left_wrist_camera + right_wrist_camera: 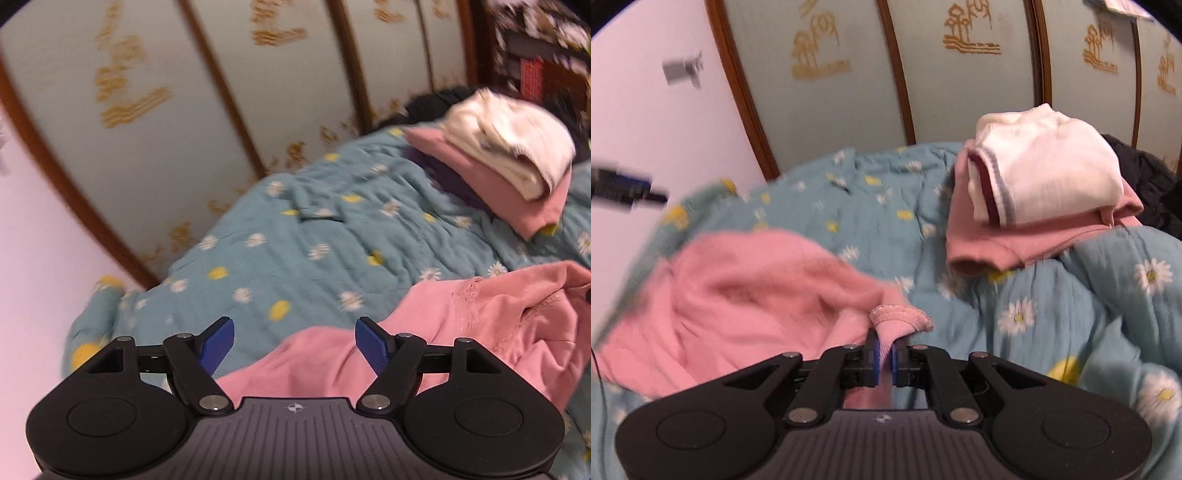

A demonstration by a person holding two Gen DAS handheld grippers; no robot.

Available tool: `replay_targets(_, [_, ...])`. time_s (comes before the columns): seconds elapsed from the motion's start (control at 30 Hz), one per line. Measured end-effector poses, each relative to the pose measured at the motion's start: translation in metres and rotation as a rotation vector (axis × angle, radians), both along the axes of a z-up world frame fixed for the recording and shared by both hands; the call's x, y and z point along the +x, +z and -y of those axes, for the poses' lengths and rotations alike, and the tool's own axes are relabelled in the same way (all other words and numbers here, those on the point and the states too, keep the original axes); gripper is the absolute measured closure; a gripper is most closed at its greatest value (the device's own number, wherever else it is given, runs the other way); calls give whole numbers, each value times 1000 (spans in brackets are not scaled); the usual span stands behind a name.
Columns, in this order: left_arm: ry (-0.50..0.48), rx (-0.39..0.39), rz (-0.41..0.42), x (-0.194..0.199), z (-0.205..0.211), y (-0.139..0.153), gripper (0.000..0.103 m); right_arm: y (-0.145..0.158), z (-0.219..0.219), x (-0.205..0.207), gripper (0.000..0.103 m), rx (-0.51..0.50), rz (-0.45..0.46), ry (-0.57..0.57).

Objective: Fold clothes
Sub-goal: 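Grasp the pink sweater cuff with the right gripper while the left gripper grasps the sweater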

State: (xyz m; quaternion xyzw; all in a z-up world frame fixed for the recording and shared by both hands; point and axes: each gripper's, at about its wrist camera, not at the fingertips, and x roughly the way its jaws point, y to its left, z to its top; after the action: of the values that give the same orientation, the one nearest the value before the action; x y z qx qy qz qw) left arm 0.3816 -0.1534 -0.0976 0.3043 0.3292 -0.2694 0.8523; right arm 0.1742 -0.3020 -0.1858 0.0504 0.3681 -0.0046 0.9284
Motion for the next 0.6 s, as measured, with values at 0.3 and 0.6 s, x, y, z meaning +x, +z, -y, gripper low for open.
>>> replay_targets(0.3, [-255, 167, -153, 32, 103, -74, 67, -12, 28, 20, 97, 100, 24, -20])
replay_targets(0.6, [-114, 22, -86, 0, 70, -41, 99, -7, 28, 15, 97, 110, 89, -52])
